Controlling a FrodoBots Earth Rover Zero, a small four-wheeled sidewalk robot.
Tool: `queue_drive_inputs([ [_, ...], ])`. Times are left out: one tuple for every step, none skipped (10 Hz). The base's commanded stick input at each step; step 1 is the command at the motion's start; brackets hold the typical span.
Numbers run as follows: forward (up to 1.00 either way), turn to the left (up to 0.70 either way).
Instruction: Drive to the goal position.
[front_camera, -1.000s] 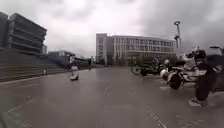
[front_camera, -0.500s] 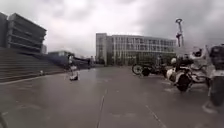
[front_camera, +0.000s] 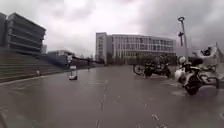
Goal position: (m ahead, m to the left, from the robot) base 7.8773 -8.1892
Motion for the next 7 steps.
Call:
queue_drive_inputs([
  [0.7,0.0],
  [0.7,0.0],
  [0.7,0.0],
  [0.7,0.0],
  [0.7,0.0],
  [0.7,0.0],
  [0.7,0.0],
])
